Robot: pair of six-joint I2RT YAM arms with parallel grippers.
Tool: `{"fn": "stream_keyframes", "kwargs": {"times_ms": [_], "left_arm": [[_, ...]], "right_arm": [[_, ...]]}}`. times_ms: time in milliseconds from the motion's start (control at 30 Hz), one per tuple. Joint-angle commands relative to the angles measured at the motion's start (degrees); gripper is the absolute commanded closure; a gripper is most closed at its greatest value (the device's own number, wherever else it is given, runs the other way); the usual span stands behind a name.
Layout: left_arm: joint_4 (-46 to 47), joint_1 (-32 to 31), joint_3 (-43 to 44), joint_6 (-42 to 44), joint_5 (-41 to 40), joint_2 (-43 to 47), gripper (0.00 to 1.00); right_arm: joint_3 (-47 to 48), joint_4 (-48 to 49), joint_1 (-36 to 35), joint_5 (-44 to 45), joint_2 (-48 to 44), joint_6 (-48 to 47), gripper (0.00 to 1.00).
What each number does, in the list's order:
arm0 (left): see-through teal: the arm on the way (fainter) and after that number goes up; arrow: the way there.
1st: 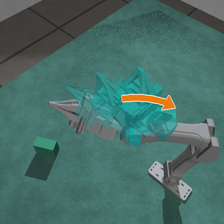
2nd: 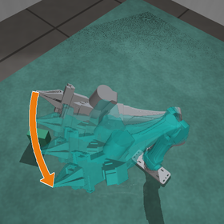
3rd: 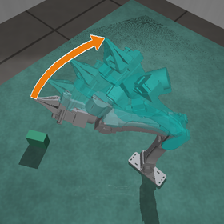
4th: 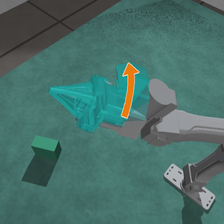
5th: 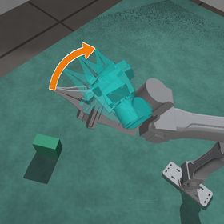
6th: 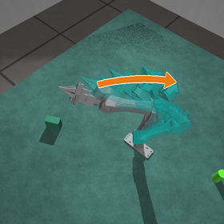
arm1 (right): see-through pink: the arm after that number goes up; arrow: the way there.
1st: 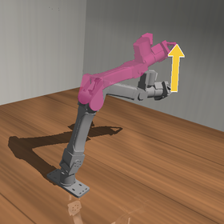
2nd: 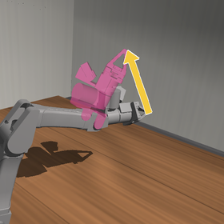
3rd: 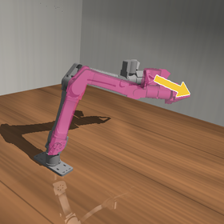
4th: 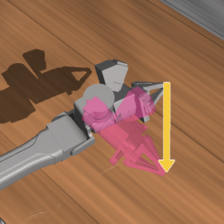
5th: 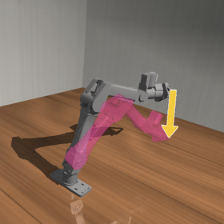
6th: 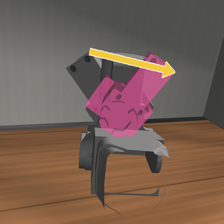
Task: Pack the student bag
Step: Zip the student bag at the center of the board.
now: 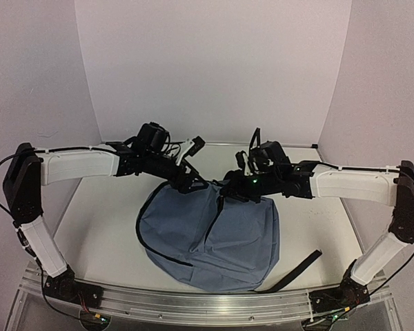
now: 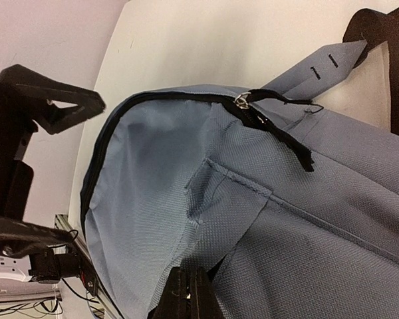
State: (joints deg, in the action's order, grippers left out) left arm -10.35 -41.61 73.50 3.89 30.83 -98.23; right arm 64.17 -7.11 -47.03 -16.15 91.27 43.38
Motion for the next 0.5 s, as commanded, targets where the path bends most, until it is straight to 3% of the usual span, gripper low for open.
{"fn": "stream_keyframes", "kwargs": {"times_ms": [0,233,300,467], "left_arm": [[0.5,-0.6,4.7,5.7,4.8,-4.1,0.27],[-1.0,-1.0,9.0,7.4,6.0,-8.6,0.40],[-2.0,-1.0,10.2,7.6,6.2,-9.9,0.49],[-3.4,-1.2,12.7,8.0,8.3,-12.1,0.55]], "right_arm": [[0.1,1.4,-0.5,-0.1,-3.3,0.6,1.00],[-0.4,1.4,-0.4,0.1,-3.9,1.0,1.00],[-0.5,1.4,-0.5,0.1,-4.0,1.0,1.00],[-0.6,1.4,-0.5,0.1,-4.0,1.1,1.00]]}}
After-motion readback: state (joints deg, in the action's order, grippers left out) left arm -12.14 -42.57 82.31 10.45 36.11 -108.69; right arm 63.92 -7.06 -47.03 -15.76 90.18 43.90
